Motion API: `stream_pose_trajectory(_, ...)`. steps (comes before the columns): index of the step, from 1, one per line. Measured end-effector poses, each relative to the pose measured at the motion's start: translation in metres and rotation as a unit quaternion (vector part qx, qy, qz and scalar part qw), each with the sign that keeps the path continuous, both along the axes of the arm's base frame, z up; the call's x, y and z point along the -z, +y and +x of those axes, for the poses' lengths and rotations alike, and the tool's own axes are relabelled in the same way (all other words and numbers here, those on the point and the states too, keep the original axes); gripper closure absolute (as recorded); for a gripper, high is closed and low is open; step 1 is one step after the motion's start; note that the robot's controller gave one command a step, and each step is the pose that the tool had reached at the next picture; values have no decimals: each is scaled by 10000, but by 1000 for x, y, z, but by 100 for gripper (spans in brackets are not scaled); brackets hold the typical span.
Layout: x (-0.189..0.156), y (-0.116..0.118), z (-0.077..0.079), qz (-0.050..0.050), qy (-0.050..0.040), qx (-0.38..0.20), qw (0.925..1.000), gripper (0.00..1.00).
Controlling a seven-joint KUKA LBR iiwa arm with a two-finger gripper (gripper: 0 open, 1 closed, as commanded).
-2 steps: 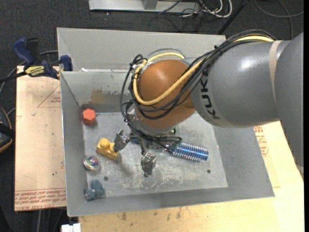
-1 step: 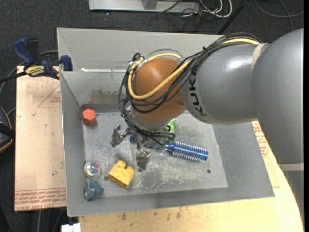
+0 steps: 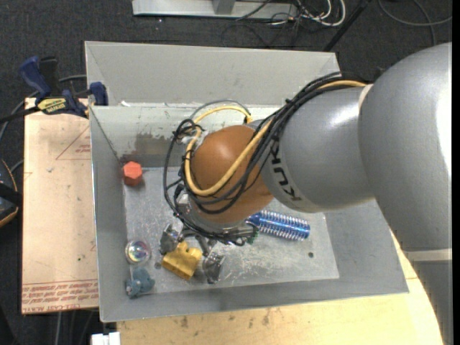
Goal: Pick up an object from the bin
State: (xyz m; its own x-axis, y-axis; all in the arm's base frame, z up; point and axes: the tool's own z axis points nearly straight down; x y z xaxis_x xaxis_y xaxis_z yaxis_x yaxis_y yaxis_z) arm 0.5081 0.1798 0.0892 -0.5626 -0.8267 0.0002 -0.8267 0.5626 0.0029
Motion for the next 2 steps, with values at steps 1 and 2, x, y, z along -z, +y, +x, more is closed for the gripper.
stream_pose_trajectory(1,0,-1,1,3,-6,10,10000,100)
stream_pose_trajectory(2,-152,3,2,16,-64,-998,9950,100)
